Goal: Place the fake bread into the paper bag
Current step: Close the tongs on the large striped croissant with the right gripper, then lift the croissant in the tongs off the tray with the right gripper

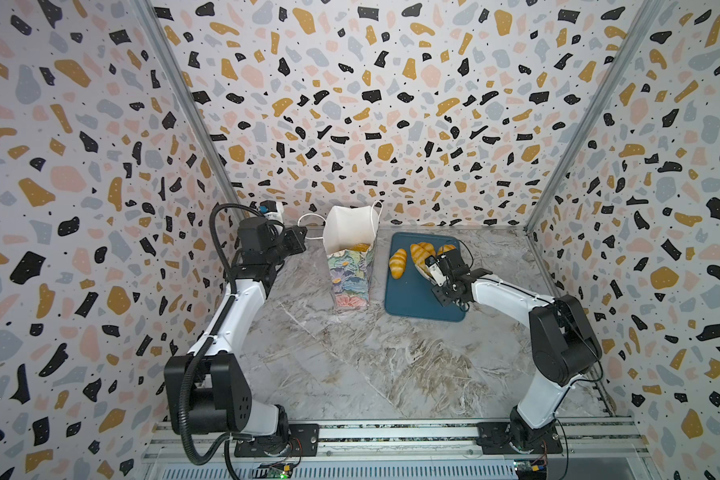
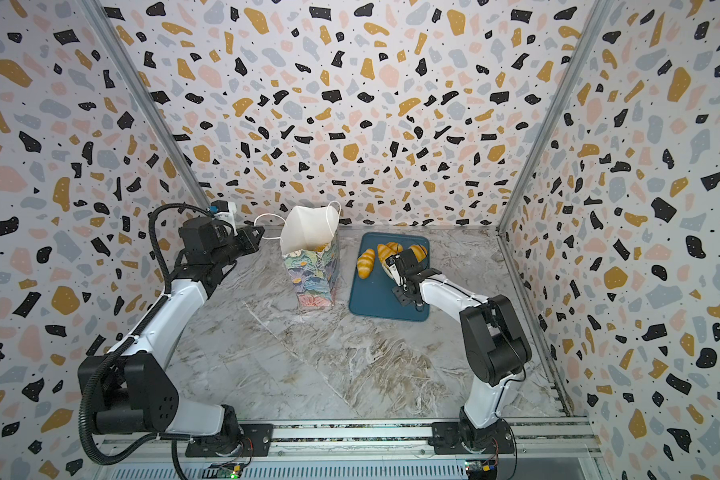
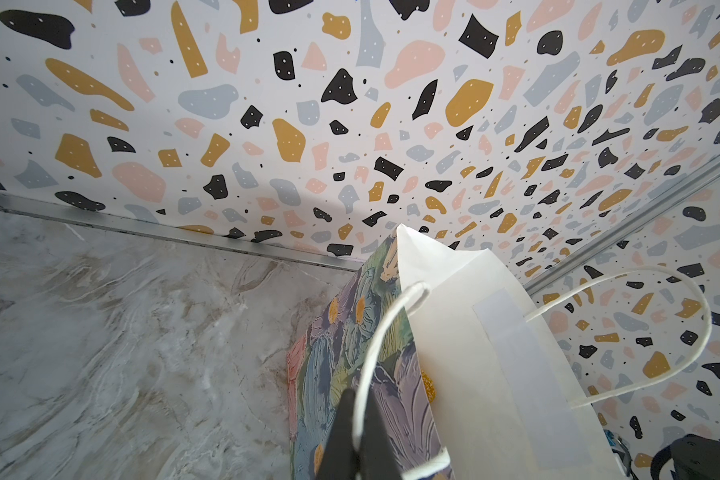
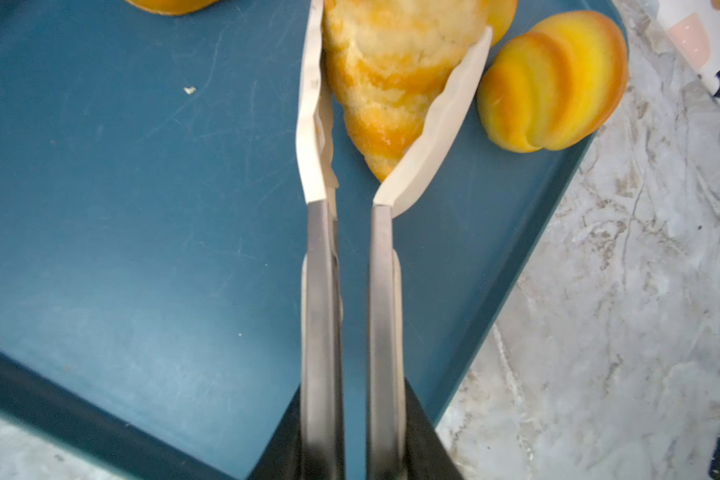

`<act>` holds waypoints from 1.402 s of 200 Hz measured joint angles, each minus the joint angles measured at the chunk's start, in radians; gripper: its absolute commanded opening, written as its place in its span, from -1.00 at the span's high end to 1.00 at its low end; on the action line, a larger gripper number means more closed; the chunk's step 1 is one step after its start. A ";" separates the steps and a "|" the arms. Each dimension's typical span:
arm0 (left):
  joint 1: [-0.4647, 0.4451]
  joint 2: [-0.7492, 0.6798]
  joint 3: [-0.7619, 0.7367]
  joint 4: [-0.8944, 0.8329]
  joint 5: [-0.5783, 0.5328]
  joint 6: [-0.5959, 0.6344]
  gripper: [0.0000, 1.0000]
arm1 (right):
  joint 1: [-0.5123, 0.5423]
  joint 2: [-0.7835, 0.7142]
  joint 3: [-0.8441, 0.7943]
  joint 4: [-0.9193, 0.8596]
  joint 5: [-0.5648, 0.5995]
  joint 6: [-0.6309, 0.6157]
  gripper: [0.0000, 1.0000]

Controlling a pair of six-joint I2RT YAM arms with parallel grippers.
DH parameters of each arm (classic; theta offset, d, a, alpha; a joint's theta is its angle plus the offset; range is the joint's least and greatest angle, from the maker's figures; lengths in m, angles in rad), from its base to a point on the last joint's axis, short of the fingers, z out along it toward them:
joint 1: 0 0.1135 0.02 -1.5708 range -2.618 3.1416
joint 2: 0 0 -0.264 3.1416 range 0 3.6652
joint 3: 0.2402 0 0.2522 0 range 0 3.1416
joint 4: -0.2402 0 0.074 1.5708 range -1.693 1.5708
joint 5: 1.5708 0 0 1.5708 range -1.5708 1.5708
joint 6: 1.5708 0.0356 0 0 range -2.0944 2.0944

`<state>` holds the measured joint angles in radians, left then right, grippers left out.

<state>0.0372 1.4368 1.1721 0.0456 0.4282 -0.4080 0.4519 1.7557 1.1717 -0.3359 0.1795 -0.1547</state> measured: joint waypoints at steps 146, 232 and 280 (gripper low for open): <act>0.000 0.000 0.000 0.001 0.001 -0.008 1.00 | 0.000 -0.212 -0.201 0.182 -0.114 0.193 0.69; 0.000 0.000 0.000 0.002 0.008 -0.016 1.00 | 0.024 -0.329 -0.229 0.236 -0.216 0.317 0.68; 0.000 0.000 0.000 0.002 0.008 -0.016 1.00 | 0.032 -0.376 -0.229 0.241 -0.240 0.349 0.68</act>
<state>0.0372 1.4368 1.1721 0.0471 0.4362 -0.4236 0.4835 1.3796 0.9424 -0.0952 -0.0608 0.1940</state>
